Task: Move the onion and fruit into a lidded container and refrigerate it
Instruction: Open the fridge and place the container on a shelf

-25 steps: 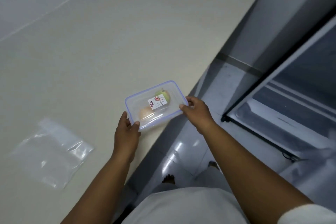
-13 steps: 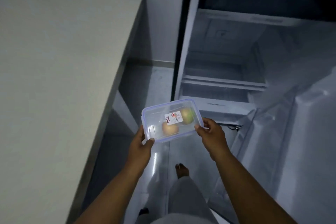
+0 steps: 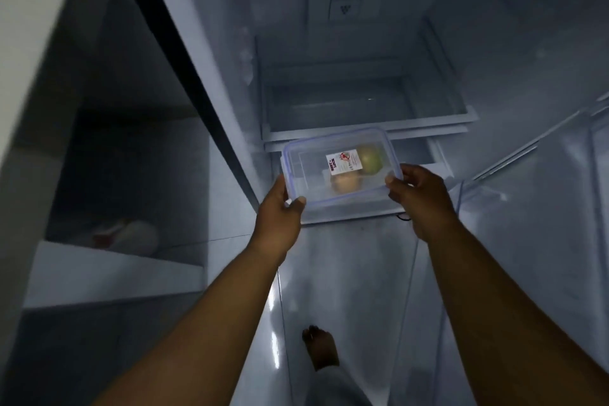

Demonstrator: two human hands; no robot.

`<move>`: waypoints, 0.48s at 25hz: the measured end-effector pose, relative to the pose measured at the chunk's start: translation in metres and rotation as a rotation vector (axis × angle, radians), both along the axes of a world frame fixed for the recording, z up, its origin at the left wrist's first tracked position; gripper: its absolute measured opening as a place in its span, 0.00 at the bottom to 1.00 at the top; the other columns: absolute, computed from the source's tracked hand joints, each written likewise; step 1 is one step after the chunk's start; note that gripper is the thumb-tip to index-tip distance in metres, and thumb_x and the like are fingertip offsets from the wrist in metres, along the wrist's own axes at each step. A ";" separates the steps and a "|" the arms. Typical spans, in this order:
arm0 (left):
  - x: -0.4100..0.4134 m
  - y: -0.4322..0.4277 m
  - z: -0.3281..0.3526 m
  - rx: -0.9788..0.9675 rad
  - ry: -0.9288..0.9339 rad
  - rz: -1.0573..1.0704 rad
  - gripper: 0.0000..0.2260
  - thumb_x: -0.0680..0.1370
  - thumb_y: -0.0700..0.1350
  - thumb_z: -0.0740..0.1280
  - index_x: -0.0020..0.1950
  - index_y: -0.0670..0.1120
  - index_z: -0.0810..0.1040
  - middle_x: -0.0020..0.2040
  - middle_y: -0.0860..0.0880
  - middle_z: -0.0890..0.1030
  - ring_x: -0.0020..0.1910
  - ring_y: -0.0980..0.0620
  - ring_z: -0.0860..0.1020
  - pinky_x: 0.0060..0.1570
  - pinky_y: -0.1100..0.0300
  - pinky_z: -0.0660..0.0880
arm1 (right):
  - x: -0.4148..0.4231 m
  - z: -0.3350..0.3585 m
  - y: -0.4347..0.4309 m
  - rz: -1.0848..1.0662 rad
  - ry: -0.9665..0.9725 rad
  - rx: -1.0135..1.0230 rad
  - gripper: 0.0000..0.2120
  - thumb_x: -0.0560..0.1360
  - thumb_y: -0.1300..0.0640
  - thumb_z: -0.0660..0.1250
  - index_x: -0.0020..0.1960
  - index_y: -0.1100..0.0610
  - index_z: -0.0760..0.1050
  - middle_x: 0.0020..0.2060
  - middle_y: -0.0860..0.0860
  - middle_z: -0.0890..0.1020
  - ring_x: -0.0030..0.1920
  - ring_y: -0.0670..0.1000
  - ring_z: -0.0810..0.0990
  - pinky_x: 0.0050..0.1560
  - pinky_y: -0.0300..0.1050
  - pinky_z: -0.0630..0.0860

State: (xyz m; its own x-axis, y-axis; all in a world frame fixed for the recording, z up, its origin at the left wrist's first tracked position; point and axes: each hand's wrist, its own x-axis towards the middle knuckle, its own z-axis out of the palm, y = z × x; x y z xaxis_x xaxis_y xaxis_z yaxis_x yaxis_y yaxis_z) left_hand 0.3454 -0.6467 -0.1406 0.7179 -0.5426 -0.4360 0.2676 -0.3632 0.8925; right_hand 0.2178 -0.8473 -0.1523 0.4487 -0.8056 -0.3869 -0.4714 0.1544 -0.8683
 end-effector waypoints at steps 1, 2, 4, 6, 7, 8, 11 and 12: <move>0.011 -0.014 -0.012 -0.005 -0.021 -0.014 0.20 0.80 0.38 0.62 0.71 0.52 0.70 0.64 0.49 0.79 0.62 0.50 0.77 0.65 0.54 0.72 | 0.010 -0.010 -0.015 0.000 0.000 0.009 0.06 0.70 0.56 0.73 0.43 0.45 0.79 0.44 0.51 0.84 0.45 0.55 0.83 0.55 0.59 0.80; 0.022 -0.026 -0.021 -0.012 -0.055 -0.027 0.20 0.80 0.37 0.62 0.71 0.51 0.71 0.64 0.48 0.80 0.61 0.49 0.77 0.65 0.55 0.73 | 0.021 -0.018 -0.028 0.000 0.010 0.008 0.05 0.69 0.55 0.73 0.40 0.45 0.80 0.42 0.53 0.84 0.45 0.55 0.83 0.57 0.62 0.79; 0.046 -0.051 -0.035 0.008 -0.102 -0.045 0.18 0.80 0.38 0.61 0.70 0.48 0.72 0.62 0.47 0.80 0.60 0.48 0.78 0.63 0.57 0.73 | 0.042 -0.031 -0.051 0.015 0.028 -0.009 0.05 0.68 0.52 0.72 0.34 0.44 0.81 0.43 0.58 0.85 0.45 0.58 0.84 0.57 0.65 0.78; 0.072 -0.074 -0.049 0.034 -0.149 -0.057 0.17 0.80 0.39 0.61 0.69 0.47 0.73 0.62 0.47 0.80 0.60 0.47 0.78 0.63 0.54 0.73 | 0.066 -0.040 -0.071 0.055 0.043 -0.054 0.05 0.67 0.50 0.71 0.33 0.45 0.81 0.44 0.61 0.85 0.47 0.61 0.84 0.56 0.66 0.78; 0.086 -0.085 -0.055 0.045 -0.168 -0.057 0.17 0.80 0.39 0.61 0.69 0.47 0.73 0.62 0.46 0.80 0.60 0.46 0.78 0.64 0.51 0.74 | 0.078 -0.045 -0.081 0.079 0.053 -0.085 0.04 0.67 0.49 0.70 0.36 0.48 0.81 0.45 0.62 0.85 0.48 0.61 0.83 0.56 0.66 0.78; 0.101 -0.096 -0.060 0.047 -0.175 -0.049 0.17 0.80 0.39 0.61 0.68 0.46 0.74 0.63 0.45 0.80 0.60 0.45 0.78 0.65 0.49 0.74 | 0.090 -0.049 -0.092 0.100 0.065 -0.108 0.07 0.68 0.49 0.69 0.39 0.52 0.81 0.47 0.63 0.84 0.48 0.62 0.83 0.56 0.65 0.78; 0.138 -0.127 -0.076 0.090 -0.188 0.015 0.17 0.79 0.39 0.63 0.69 0.41 0.72 0.60 0.51 0.76 0.56 0.46 0.78 0.62 0.44 0.76 | 0.124 -0.064 -0.119 0.157 0.111 -0.168 0.16 0.72 0.50 0.67 0.48 0.64 0.80 0.51 0.66 0.82 0.54 0.66 0.81 0.57 0.64 0.77; 0.149 -0.136 -0.082 0.114 -0.186 0.027 0.18 0.79 0.40 0.64 0.69 0.40 0.72 0.58 0.51 0.75 0.55 0.46 0.78 0.61 0.44 0.77 | 0.134 -0.069 -0.126 0.175 0.131 -0.193 0.18 0.73 0.50 0.66 0.49 0.66 0.79 0.51 0.67 0.82 0.54 0.67 0.81 0.57 0.64 0.77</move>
